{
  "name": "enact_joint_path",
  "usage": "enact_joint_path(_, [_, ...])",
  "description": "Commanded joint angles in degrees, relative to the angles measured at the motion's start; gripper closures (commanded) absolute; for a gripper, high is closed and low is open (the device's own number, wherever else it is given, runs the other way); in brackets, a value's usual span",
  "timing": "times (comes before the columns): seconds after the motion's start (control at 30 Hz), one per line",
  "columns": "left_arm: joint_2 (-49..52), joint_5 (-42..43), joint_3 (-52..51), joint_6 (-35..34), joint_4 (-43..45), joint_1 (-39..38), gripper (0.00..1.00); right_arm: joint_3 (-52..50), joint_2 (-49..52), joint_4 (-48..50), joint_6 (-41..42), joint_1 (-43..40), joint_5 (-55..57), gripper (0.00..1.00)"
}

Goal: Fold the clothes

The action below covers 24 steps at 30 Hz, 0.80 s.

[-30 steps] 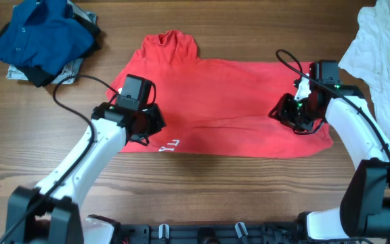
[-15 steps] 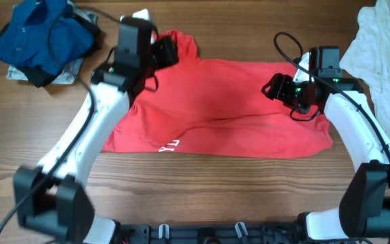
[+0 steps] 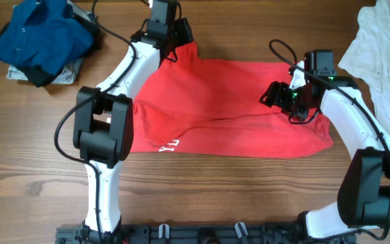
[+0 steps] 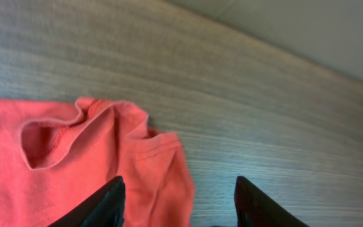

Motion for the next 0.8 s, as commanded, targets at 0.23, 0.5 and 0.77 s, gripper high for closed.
enact_joint_path(0.23, [7.76,-0.13,1.11,-1.29,5.70,-0.33,0.46,-0.17,0.76,-1.44,-1.14,0.26,0.09,0.21])
enact_joint_path(0.5, [8.92,-0.17,1.11,-2.12,8.13,-0.31,0.82,-0.17,0.76,-1.31,-1.01,0.26,0.15,0.22])
enact_joint_path(0.77, [8.92,-1.05,1.09,-2.10,6.73,-0.26,0.96,17.79,0.83,2.51,0.72,-8.98,6.54,0.28])
